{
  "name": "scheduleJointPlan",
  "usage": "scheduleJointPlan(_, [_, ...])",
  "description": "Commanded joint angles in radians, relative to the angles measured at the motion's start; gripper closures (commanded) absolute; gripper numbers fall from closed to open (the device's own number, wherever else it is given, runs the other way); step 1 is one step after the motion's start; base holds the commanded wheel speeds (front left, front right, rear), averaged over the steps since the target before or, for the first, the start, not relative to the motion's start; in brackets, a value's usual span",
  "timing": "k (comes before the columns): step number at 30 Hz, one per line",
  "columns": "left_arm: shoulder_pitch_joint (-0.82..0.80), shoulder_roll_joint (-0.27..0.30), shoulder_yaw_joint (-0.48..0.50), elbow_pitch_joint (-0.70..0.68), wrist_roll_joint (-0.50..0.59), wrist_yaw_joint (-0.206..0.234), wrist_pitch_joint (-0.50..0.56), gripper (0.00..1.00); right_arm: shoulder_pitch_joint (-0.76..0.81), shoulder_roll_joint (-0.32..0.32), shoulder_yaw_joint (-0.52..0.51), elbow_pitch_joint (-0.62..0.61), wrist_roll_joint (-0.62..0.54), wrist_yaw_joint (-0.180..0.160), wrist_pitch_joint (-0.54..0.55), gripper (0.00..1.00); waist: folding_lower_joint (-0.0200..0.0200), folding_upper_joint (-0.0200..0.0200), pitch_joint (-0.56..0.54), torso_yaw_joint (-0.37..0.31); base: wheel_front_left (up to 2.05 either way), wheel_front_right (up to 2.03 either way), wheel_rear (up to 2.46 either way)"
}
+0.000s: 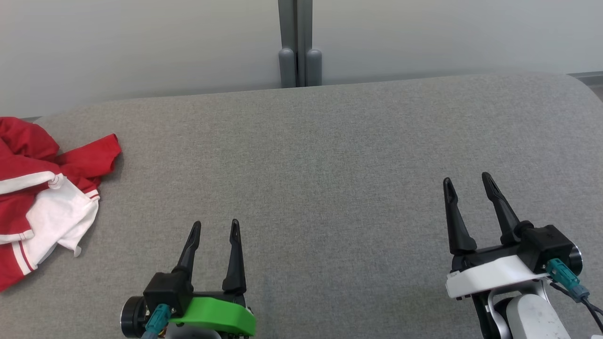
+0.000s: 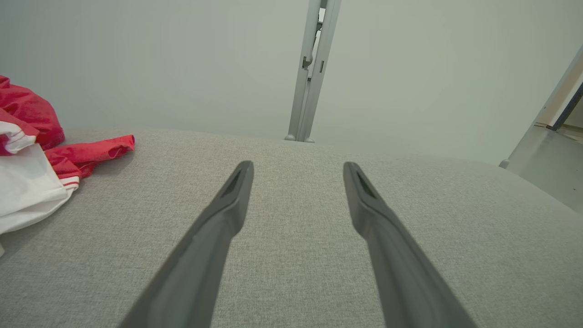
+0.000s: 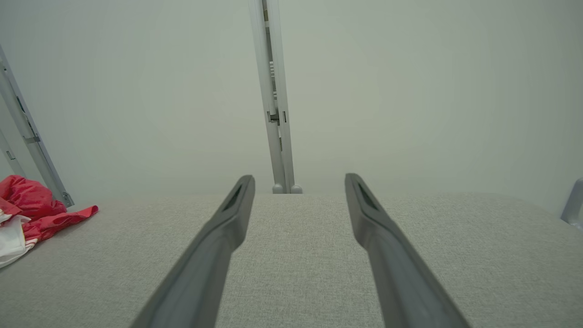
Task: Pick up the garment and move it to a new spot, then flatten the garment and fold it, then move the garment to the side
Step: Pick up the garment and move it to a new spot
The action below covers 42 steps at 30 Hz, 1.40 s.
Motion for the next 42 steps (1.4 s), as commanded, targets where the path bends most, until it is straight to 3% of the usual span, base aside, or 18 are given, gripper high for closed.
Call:
scheduleJointPlan(1, [-0.004,0.002,-0.001,0.001,0.008,0.004,-0.004,0.00,0.006,-0.003,-0.001,0.002,0.001,0.000,-0.004,0.00,-0.0001,-0.0001,0.000,0.000,0.00,0.00,0.00])
scheduleJointPlan(12, [-0.017,0.003,0.004,0.011,0.011,0.014,-0.004,0.00,0.012,-0.003,0.010,0.013,0.011,0.000,-0.003,0.00,-0.0001,-0.0001,0.006,0.051,0.00,0.00,0.00])
scheduleJointPlan(33, [0.004,0.002,0.045,-0.002,0.056,0.003,-0.002,0.00,0.025,-0.003,0.125,0.037,0.035,0.000,-0.003,0.00,-0.0001,-0.0001,-0.015,0.407,0.00,0.00,0.00])
scheduleJointPlan(42, [0.007,0.002,0.059,-0.011,0.056,0.010,-0.002,0.00,0.006,-0.004,0.154,0.048,0.041,0.000,-0.003,0.00,-0.0001,-0.0001,-0.006,0.491,0.00,0.00,0.00])
